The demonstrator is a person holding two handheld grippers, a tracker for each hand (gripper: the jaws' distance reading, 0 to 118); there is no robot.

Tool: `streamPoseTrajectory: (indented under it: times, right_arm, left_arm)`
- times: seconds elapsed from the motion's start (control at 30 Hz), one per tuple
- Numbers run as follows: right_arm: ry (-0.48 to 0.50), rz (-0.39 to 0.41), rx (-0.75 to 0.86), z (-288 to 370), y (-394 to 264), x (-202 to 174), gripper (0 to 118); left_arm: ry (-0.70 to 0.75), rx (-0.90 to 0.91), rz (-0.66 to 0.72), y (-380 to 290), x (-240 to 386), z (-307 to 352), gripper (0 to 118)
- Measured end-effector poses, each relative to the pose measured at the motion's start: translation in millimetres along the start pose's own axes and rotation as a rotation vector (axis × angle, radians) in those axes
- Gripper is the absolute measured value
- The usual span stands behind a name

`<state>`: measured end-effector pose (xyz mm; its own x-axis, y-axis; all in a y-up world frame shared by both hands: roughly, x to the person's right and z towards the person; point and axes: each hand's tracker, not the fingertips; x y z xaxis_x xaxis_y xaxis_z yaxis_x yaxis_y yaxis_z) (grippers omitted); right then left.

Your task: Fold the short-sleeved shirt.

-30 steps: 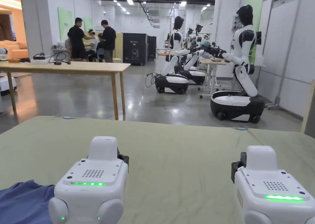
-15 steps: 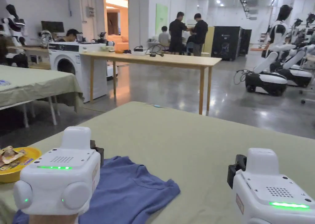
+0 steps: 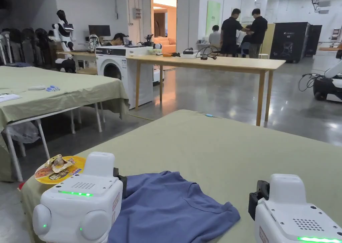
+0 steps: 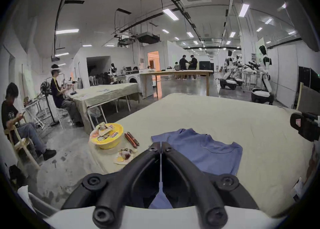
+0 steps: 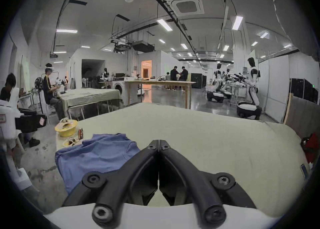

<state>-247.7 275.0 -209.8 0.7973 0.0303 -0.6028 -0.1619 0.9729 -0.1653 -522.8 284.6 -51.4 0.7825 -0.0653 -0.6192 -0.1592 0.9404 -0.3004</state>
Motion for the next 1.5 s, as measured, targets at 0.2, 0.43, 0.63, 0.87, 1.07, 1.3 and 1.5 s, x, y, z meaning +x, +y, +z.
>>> streamPoseTrajectory:
  times: [0.2, 0.43, 0.63, 0.87, 1.07, 1.3, 1.5]
  right_arm:
    - [0.001, -0.014, -0.042, -1, -10, 5, 1]
    - [-0.011, 0.019, -0.102, 3, -35, 6, 1]
    - [-0.044, 0.025, -0.159, 7, -54, 17, 1]
    - [-0.073, 0.015, -0.201, 14, -64, 26, 1]
    - [-0.114, 0.001, -0.226, 37, -72, 45, 1]
    - [-0.190, -0.033, -0.225, 80, -76, 89, 1]
    - [-0.264, -0.094, -0.194, 119, -71, 125, 1]
  left_arm:
    - [-0.174, -0.196, -0.048, -13, 27, -60, 0]
    - [-0.290, -0.427, -0.105, -46, 64, -137, 0]
    - [-0.360, -0.623, -0.091, -61, 75, -185, 118]
    - [-0.316, -0.683, -0.182, -81, 92, -197, 107]
    - [-0.325, -0.611, -0.186, -69, 100, -184, 4]
    - [-0.322, -0.438, -0.209, -19, 114, -148, 4]
    - [-0.417, -0.317, -0.216, 48, 155, -108, 4]
